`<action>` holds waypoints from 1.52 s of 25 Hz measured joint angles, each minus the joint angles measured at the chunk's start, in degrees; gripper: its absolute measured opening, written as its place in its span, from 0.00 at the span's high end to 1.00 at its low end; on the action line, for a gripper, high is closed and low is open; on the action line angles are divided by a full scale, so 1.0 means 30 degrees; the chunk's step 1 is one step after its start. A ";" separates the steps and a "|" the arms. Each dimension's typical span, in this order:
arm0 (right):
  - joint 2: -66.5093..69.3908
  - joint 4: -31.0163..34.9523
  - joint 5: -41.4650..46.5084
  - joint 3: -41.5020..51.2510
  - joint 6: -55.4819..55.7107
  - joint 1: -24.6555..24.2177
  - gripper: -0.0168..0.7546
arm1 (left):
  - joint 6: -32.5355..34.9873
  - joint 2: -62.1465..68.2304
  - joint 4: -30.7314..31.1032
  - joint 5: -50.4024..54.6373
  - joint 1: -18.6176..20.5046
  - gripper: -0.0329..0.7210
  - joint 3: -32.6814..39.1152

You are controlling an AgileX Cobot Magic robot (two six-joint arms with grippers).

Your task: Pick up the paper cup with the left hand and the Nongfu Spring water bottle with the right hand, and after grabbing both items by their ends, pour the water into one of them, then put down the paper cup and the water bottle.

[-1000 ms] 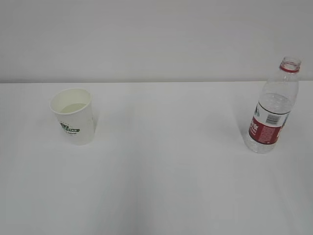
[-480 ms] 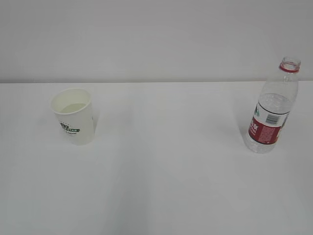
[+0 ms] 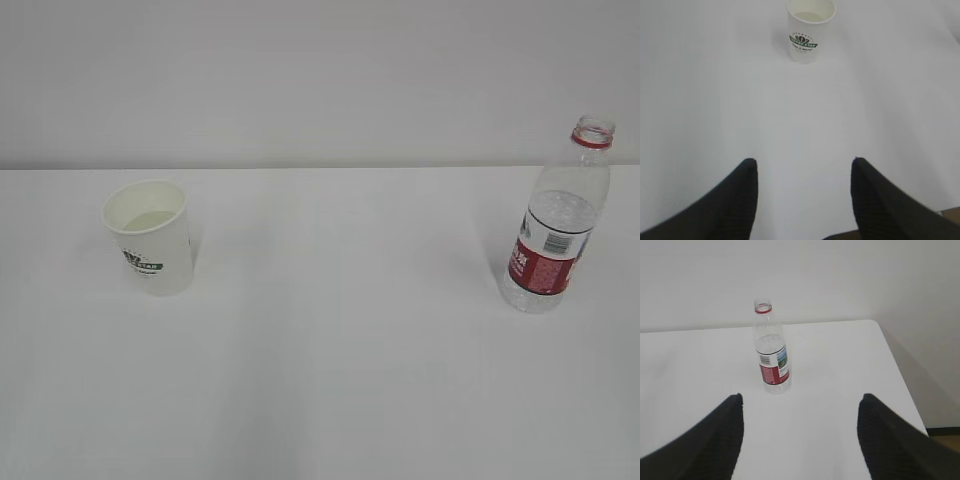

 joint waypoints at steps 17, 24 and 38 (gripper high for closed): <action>-0.0781 -0.0279 -0.0515 0.4011 -0.0277 0.0000 0.28 | 0.0886 0.0000 0.1645 -0.0208 0.0000 0.39 -0.0044; -0.0781 -0.0232 -0.1379 0.5029 -0.0307 0.0000 0.28 | 0.0927 0.0000 0.2665 -0.0254 0.0000 0.39 -0.0044; -0.0781 -0.0168 -0.2786 0.5983 -0.0307 0.0000 0.28 | 0.0927 0.0000 0.2492 -0.0648 0.0000 0.39 0.1098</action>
